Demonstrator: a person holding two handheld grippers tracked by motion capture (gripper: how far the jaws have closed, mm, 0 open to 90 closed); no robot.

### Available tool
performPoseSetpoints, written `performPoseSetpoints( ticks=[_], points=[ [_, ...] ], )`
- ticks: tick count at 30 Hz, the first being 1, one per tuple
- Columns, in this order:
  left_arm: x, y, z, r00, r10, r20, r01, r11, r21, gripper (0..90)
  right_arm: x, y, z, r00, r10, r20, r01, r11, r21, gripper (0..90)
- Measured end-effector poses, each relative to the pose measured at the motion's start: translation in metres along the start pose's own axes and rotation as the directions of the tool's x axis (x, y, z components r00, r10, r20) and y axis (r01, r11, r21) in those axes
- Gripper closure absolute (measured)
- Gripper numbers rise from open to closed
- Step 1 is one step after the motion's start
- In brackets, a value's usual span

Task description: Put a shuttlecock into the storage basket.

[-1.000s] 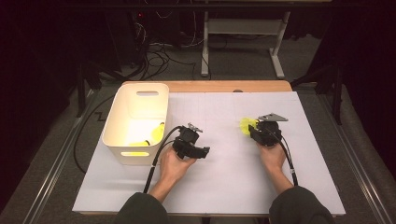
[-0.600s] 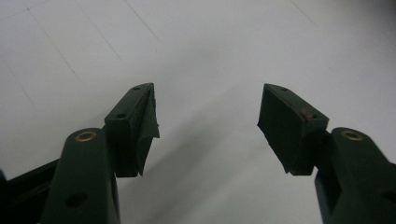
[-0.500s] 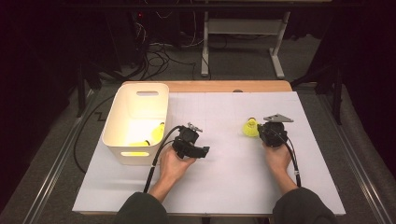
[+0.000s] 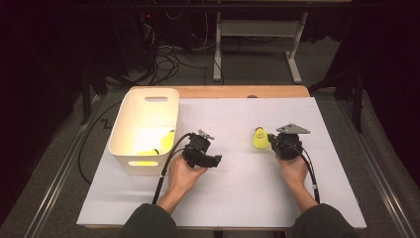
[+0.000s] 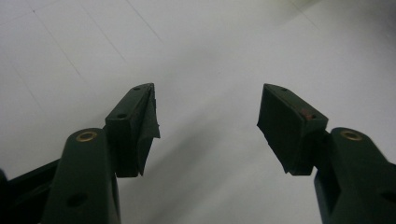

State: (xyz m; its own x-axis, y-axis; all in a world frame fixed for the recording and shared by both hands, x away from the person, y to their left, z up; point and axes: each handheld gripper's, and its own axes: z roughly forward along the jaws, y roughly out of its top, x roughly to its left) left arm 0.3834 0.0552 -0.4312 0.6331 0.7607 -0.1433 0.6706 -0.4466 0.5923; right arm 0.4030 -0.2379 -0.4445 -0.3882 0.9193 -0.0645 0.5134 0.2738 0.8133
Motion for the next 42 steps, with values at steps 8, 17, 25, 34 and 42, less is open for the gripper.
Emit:
performPoseSetpoints(
  ticks=[8,17,25,34,42],
  points=[
    [0.0,0.0,-0.002,1.0,-0.001,0.0,0.001,0.9999,-0.011,38.2,0.004,0.0,-0.005,0.9994,-0.009,-0.034,0.009,1.0,-0.016,90.0],
    [0.001,0.001,-0.003,0.9998,-0.006,0.017,0.006,0.9999,-0.008,37.6,0.018,0.001,-0.011,0.9961,-0.042,-0.077,0.04,0.999,-0.03,90.0],
    [0.001,0.001,-0.007,0.9995,-0.014,0.029,0.015,0.9997,-0.022,36.6,0.028,0.002,-0.014,0.9924,-0.055,-0.11,0.051,0.998,-0.038,90.0],
    [0.003,0.001,-0.01,0.9993,-0.01,0.035,0.011,0.9998,-0.019,36.6,0.038,0.002,-0.014,0.9879,-0.07,-0.138,0.064,0.997,-0.044,90.0],
    [-0.001,0.001,-0.011,0.9988,-0.003,0.049,0.004,0.9997,-0.023,35.7,0.047,0.002,-0.013,0.9833,-0.083,-0.162,0.078,0.996,-0.039,90.0]
  ],
)
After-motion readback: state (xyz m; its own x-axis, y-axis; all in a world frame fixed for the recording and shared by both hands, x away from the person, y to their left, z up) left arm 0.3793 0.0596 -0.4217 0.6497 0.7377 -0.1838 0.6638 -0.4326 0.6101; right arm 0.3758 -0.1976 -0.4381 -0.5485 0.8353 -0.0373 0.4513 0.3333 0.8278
